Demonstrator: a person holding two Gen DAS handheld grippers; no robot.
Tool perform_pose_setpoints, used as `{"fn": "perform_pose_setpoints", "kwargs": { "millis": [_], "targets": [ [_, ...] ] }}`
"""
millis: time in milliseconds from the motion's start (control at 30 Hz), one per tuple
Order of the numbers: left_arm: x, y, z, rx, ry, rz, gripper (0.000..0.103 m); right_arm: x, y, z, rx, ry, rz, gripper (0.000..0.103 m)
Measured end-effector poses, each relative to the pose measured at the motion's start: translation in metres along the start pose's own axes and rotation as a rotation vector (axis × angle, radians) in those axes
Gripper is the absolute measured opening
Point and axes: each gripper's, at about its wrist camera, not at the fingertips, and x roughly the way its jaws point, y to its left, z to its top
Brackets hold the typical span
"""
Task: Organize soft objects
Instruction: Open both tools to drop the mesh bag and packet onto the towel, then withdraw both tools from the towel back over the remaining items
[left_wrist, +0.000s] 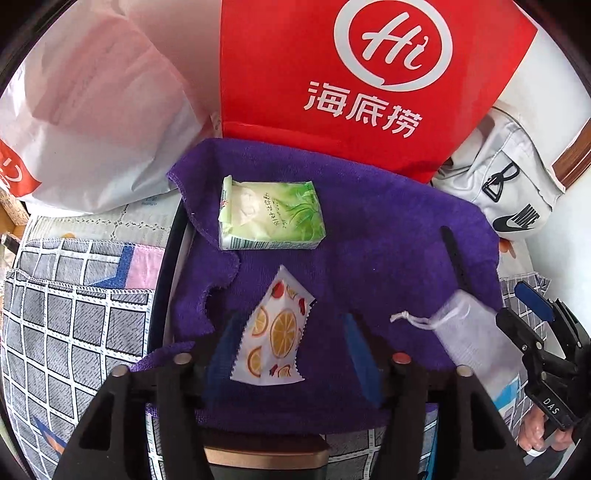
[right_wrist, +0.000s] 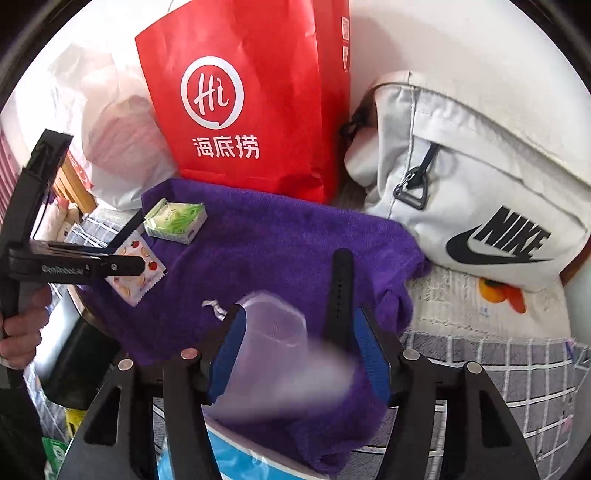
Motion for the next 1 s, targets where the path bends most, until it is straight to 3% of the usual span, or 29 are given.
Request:
{"fn": "perform_pose_setpoints", "kwargs": {
  "millis": [500,700,1000],
  "targets": [
    [-0.021,-0.006,-0.003,0.018,-0.016,0.007,0.061,-0.026,-0.003,0.010,0.045,-0.081,-0.002,0.065],
    [-0.058,-0.011,-0.010,0.037,-0.072,0.005,0.061,-0.056,0.011,0.012,0.055,-0.126,-0.020,0.065],
    [-0.124,-0.001,-0.041,0.038,-0.134,-0.023,0.061,-0.110,0.039,-0.014,0.054,-0.083,-0.037,0.065]
  ]
}}
